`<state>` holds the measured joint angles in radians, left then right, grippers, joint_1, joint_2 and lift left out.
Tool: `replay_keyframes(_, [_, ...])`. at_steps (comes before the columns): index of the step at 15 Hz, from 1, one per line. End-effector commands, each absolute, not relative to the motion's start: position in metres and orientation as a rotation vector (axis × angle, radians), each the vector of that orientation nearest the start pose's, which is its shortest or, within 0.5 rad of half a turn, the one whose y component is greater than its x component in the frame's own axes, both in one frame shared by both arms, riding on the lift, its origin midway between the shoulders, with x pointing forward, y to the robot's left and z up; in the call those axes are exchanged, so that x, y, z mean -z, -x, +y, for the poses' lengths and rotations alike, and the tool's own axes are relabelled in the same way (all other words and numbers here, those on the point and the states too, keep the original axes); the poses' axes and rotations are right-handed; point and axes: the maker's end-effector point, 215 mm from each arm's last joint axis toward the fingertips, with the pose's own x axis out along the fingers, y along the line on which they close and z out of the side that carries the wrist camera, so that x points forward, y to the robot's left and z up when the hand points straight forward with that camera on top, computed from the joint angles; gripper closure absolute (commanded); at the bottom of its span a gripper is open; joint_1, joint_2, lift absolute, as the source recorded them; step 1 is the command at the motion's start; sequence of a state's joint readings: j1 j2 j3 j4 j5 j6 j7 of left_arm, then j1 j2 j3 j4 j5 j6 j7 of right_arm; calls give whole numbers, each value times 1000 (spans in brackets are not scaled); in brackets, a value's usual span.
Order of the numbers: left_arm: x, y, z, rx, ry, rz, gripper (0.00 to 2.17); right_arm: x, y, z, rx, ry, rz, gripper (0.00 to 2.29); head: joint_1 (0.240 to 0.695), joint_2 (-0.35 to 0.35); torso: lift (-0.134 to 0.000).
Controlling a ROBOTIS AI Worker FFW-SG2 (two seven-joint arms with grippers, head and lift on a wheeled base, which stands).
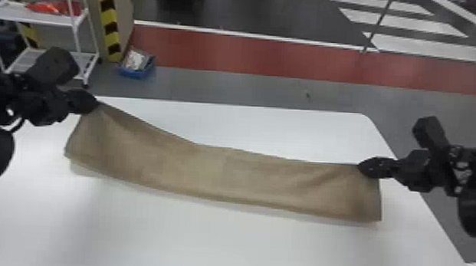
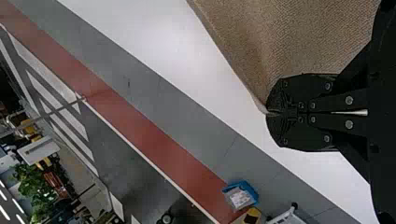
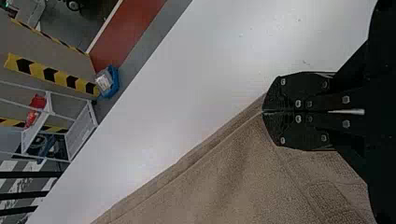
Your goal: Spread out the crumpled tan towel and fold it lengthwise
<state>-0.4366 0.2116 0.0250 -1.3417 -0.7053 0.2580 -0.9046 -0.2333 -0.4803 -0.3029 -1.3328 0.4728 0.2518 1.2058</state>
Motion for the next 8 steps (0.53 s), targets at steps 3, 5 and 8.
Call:
replay_keyframes(3, [371,-674,271,574,-778,481,1642,414,-543,-454,-624,544,693,2196,695,-164,-120])
replay_keyframes(5, [379,-676,265,576,-799,487,1639,421,-544,-450,-631,551,705,2196,695,-164,-120])
replay_keyframes(8, [379,-678,262,568,-811,481,1639,414,-550,-447,-627,541,684,2196,695,-163,-120])
